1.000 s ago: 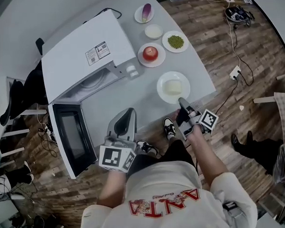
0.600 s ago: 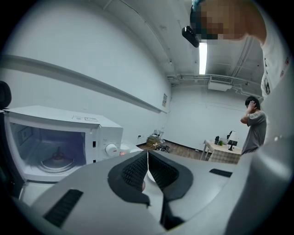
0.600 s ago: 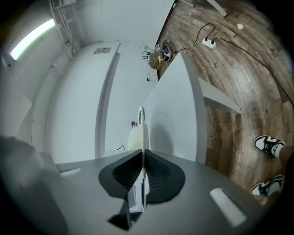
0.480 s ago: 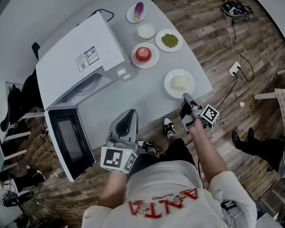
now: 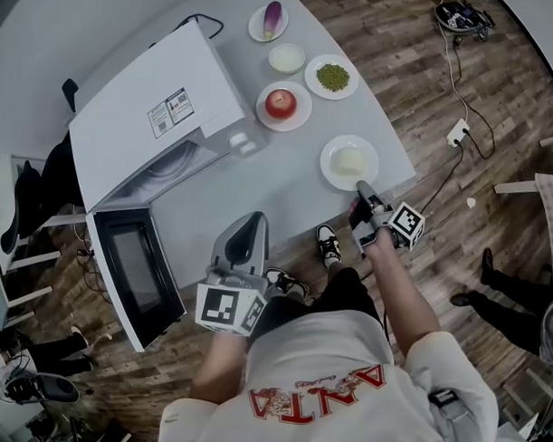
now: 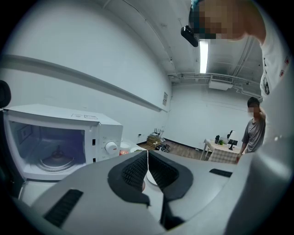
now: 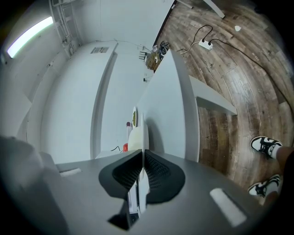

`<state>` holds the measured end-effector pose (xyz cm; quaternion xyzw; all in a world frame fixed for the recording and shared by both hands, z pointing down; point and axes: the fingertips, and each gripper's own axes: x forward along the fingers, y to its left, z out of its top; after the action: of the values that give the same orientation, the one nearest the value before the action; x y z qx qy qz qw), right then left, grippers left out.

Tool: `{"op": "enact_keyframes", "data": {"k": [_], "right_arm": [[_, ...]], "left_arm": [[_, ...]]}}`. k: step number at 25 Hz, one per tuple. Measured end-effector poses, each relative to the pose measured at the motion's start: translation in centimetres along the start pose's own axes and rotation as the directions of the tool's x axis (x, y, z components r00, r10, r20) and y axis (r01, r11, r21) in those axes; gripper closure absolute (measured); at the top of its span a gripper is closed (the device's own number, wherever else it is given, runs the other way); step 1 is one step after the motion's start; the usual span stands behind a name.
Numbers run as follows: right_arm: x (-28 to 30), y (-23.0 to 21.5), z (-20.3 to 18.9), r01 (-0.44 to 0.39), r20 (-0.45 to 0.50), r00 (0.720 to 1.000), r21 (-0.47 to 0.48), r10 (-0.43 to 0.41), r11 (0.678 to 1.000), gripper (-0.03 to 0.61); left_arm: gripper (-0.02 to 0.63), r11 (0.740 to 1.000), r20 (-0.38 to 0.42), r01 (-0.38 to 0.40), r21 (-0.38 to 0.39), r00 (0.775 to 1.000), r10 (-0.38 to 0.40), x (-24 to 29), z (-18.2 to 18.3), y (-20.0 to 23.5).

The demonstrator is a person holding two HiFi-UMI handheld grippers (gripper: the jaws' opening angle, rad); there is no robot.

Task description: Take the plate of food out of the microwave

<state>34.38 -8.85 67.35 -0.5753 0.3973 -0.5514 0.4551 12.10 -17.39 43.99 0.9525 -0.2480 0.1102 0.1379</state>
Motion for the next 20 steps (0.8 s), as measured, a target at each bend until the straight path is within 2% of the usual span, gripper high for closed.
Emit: {"op": "enact_keyframes", "data": {"k": [8,12,14,16,20], "right_arm": [[0.1,-0.2,0.1,0.043,-0.002,0.999,-0.015,-0.043,0.999,0.561],[0.2,0.6,-0.1,0.036,-0.023,0.999,-0.070,-0.037,0.997,0.524],[0.1,1.1,-0.4,0.046,-0.041,0.998,-0.137,-0.052,0.990,0.500],[0.2,1.3,-0.8,0.072,-0.063,0.994,-0.234,-0.089,0.970,0.460],[0.4,1.5,-1.6,0.123,-0.106,0.976,-0.448,-0.189,0.886,0.397]], "left_arm": [[0.600,1.000,-0.006,-0.004,-0.006,1.000,0.004,-0.6,-0.4,0.4],[0.601,1.000,-0.007,-0.005,-0.009,1.000,0.005,-0.8,-0.5,0.4],[0.600,1.000,-0.010,-0.006,-0.010,1.000,0.006,-1.0,-0.5,0.4],[0.601,1.000,-0.010,-0.009,-0.011,1.000,0.009,-1.2,-0.5,0.4],[0.601,1.000,-0.014,-0.015,-0.018,1.000,0.015,-1.6,-0.8,0.7]]}}
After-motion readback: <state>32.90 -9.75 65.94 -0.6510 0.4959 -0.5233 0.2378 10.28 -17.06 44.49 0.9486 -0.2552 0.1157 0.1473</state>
